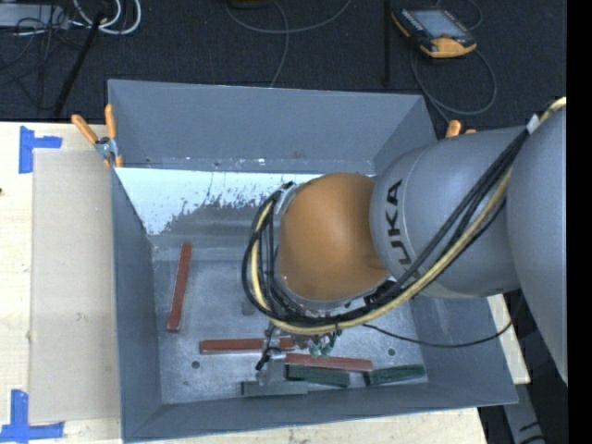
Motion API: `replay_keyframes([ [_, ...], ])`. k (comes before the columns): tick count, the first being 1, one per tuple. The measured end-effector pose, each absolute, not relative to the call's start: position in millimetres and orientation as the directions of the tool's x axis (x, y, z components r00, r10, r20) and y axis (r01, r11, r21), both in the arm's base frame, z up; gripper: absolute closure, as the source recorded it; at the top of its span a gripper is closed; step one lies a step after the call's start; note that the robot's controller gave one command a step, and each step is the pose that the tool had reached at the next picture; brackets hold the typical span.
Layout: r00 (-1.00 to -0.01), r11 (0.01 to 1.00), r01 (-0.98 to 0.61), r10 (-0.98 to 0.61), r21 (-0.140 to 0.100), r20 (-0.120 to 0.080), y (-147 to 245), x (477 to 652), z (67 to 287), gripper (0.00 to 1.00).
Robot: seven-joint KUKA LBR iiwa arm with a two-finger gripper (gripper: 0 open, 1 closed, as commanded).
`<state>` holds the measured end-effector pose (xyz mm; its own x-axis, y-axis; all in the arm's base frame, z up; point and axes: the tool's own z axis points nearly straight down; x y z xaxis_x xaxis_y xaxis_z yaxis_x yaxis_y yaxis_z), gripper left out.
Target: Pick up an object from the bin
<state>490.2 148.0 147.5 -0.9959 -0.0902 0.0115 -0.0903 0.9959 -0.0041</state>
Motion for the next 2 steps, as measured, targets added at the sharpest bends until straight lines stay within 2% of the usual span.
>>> replay_keyframes([
  [1, -1.0, 1.0, 0.031, 0.031, 0.0, 0.002, 147.4, 503.8, 66.8, 0.0],
  [2, -1.0, 1.0, 0.031, 0.031, 0.001, -0.001, 148.0, 504.8, 70.2, 1.0],
])
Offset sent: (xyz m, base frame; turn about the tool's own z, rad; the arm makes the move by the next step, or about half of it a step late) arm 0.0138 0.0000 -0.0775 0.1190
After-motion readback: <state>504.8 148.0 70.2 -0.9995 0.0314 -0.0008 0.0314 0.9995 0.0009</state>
